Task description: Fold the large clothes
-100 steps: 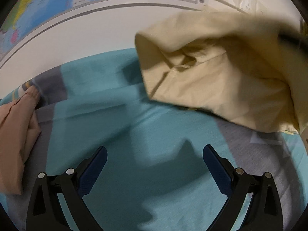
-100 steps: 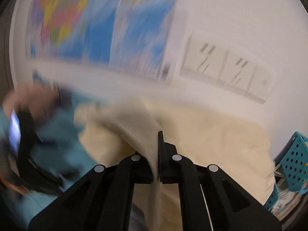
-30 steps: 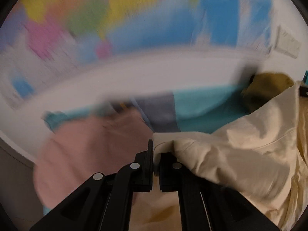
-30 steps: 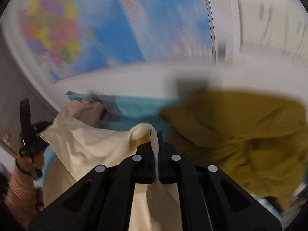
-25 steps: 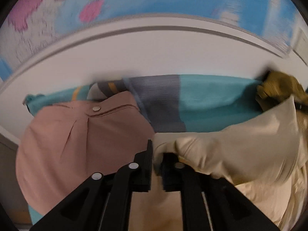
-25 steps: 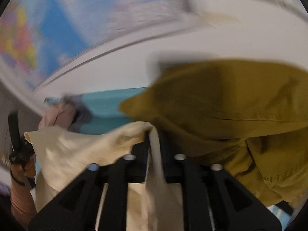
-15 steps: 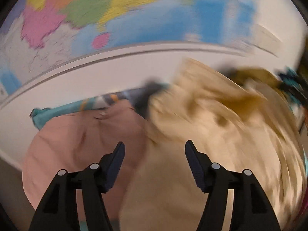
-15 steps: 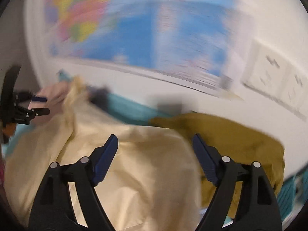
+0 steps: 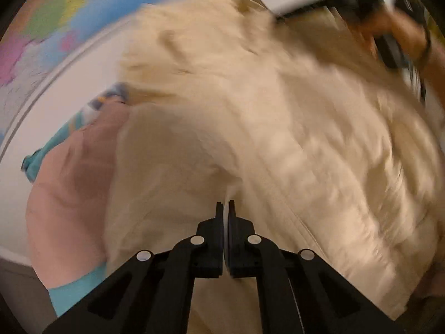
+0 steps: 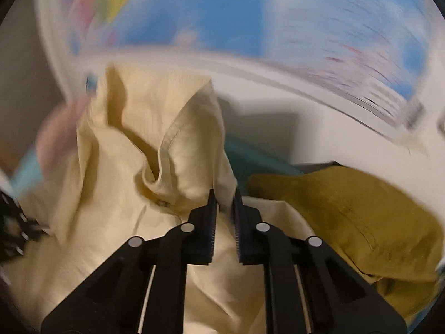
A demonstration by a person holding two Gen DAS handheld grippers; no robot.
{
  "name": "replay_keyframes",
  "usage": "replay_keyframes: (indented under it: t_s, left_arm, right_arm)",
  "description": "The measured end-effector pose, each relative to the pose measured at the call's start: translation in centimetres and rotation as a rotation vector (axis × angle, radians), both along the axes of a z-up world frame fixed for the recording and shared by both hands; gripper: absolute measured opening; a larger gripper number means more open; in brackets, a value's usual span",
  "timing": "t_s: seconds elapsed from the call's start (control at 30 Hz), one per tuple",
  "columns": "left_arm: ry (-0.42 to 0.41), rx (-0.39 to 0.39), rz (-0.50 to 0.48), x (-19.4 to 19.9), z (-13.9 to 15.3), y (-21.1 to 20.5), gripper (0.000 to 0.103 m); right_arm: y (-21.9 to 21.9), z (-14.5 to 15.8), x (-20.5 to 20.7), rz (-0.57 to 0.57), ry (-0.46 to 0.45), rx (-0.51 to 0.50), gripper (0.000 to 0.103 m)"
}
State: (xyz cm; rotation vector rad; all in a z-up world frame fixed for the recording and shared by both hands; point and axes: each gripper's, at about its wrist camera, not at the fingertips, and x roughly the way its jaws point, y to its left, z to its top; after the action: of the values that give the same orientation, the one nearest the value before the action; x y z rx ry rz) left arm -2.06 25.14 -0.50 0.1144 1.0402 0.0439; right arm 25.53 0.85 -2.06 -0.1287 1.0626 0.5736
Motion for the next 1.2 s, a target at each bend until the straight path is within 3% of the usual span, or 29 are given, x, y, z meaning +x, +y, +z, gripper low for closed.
replay_keyframes:
  t_s: [0.07,0.13,0.2,0.27,0.37,0.4,0.47,0.53,0.67,0.7,0.8,0.9,0.93,1.0,1.07,1.13,1.2]
  left_arm:
    - [-0.100,-0.017,0.095,-0.3,3.0,3.0,0.001]
    - [-0.175,-0.041,0.207,-0.4,4.9,6.8,0.001]
    - [-0.192,-0.035,0.303,0.1,5.2,10.2,0.002]
    - [-0.158,-0.050,0.353,0.9,3.9,13.0,0.004]
    - [-0.084,-0.004,0.465,1.7,1.9,15.4,0.026]
    - [-0.081,0.009,0.483,1.6,1.3,15.8,0.036]
    - [-0.104,0.038,0.512,0.7,1.5,15.8,0.046]
    - [-0.160,0.041,0.502,-0.5,2.6,15.3,0.046]
    - [-0.309,0.000,0.421,-4.0,6.4,12.8,0.047]
    - [-0.345,-0.008,0.390,-4.8,7.8,11.6,0.052]
    - [-0.413,-0.005,0.298,-5.9,9.6,8.5,0.054]
    - [-0.435,-0.012,0.197,-6.1,10.4,4.9,0.058]
    - [-0.442,-0.020,0.161,-5.9,10.3,3.6,0.059]
    - [-0.440,-0.028,0.099,-5.4,10.0,1.5,0.060]
    - [-0.431,-0.036,0.036,-4.6,9.3,-0.6,0.062]
    - [-0.400,-0.045,-0.007,-3.6,8.4,-2.3,0.062]
    - [-0.373,-0.053,-0.047,-2.7,7.9,-4.0,0.062]
  right_arm:
    - [-1.7,0.2,1.8,-0.095,0.029,0.084,0.009]
    - [-2.5,-0.8,3.2,-0.174,0.067,0.098,0.009]
    - [-2.3,-1.8,3.4,-0.198,0.087,0.071,0.011]
    - [-2.4,-1.7,2.9,-0.212,0.082,0.073,0.027]
    - [-4.5,1.0,0.4,-0.241,0.025,0.111,0.049]
    - [-5.6,2.1,-0.8,-0.237,0.003,0.134,0.053]
    - [-8.1,4.1,-3.7,-0.221,-0.036,0.154,0.063]
    - [-10.7,5.7,-7.5,-0.214,-0.059,0.150,0.073]
    - [-15.3,6.0,-14.7,-0.211,-0.018,0.144,0.081]
    - [-16.7,5.6,-17.1,-0.224,0.003,0.137,0.083]
    - [-19.2,3.1,-23.1,-0.249,0.099,0.121,0.084]
    - [-20.7,0.2,-28.5,-0.278,0.206,0.217,0.084]
    - [-20.9,-0.2,-29.8,-0.276,0.226,0.241,0.084]
    - [-20.9,-1.6,-32.2,-0.283,0.281,0.300,0.072]
    - [-20.7,-1.7,-33.2,-0.261,0.293,0.360,0.030]
    - [-21.0,-0.4,-33.3,-0.264,0.257,0.362,0.011]
    - [-21.8,2.7,-32.9,-0.287,0.161,0.353,0.006]
